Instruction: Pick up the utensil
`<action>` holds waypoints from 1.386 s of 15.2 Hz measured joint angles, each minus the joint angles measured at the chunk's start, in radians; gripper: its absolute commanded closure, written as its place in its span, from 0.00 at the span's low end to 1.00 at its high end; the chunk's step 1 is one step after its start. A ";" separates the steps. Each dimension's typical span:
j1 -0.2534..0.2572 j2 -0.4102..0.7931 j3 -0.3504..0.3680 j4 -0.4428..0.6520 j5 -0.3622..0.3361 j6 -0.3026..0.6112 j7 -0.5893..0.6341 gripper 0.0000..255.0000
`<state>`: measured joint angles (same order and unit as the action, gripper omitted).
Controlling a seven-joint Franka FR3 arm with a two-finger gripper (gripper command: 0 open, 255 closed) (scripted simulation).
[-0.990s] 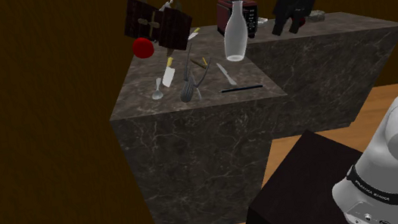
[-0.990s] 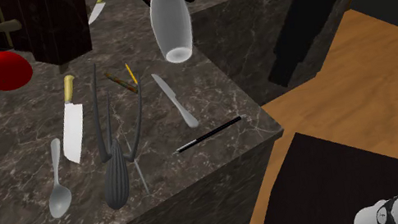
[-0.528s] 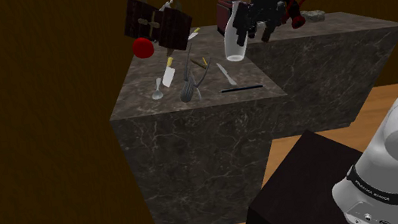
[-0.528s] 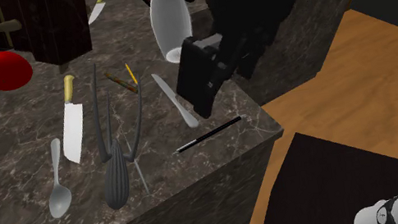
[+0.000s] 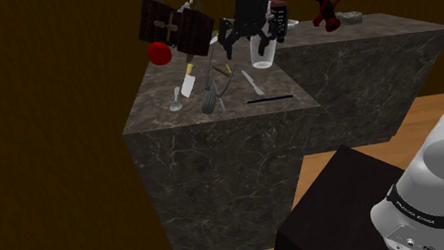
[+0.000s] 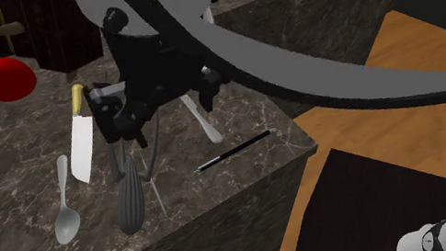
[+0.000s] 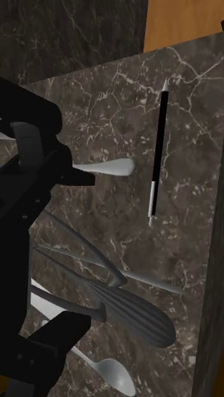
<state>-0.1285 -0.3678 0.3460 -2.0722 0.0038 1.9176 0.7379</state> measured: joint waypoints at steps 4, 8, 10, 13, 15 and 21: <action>-0.039 0.182 0.091 0.148 -0.118 0.008 0.214 0.00; -0.043 0.367 0.146 0.314 -0.263 -0.030 0.421 0.00; -0.029 0.465 0.154 0.405 -0.339 -0.057 0.514 0.00; -0.015 0.532 0.151 0.456 -0.388 -0.064 0.570 0.00; -0.015 0.539 0.148 0.439 -0.396 -0.043 0.581 0.00; -0.018 0.543 0.145 0.387 -0.405 0.010 0.600 1.00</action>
<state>-0.1465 0.1750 0.4914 -1.6851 -0.4007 1.9276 1.3379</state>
